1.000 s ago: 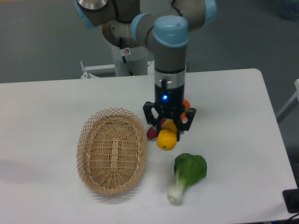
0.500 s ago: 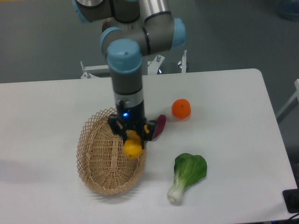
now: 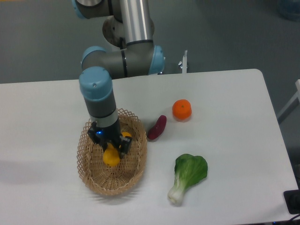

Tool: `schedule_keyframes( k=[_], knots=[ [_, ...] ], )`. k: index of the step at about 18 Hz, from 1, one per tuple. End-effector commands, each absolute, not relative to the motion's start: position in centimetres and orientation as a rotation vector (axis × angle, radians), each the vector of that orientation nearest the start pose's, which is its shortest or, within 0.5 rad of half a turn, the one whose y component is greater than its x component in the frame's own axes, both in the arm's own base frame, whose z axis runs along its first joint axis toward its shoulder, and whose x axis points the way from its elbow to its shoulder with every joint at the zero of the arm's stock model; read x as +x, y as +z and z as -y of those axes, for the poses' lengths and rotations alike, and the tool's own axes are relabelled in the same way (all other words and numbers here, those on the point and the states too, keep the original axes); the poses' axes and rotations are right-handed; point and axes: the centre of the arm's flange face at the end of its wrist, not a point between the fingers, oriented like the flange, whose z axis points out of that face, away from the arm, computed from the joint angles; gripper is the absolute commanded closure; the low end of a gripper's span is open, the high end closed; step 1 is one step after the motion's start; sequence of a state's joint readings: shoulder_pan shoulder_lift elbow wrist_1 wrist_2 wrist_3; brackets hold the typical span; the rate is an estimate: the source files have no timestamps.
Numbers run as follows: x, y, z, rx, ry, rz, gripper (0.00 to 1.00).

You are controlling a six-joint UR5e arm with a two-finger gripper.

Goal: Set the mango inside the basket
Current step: 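Open the gripper to release the mango inside the basket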

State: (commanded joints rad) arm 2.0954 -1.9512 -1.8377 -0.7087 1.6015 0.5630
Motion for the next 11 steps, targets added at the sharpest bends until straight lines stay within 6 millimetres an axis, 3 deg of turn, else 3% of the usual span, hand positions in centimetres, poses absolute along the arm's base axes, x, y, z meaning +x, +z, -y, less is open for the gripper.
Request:
schedule_keyframes(
  k=[5, 7, 9, 11],
  knots=[
    [-17.1, 23.5, -58.1, -2.979, 0.195, -0.086, 0.49],
    [-17.1, 23.4, -58.1, -2.979, 0.195, -0.086, 0.45],
    [-17.2, 23.8, -58.4, -2.972, 0.2, -0.091, 0.21],
    [-17.2, 24.1, -58.4, -2.967, 0.205, -0.088, 0.08]
  ],
)
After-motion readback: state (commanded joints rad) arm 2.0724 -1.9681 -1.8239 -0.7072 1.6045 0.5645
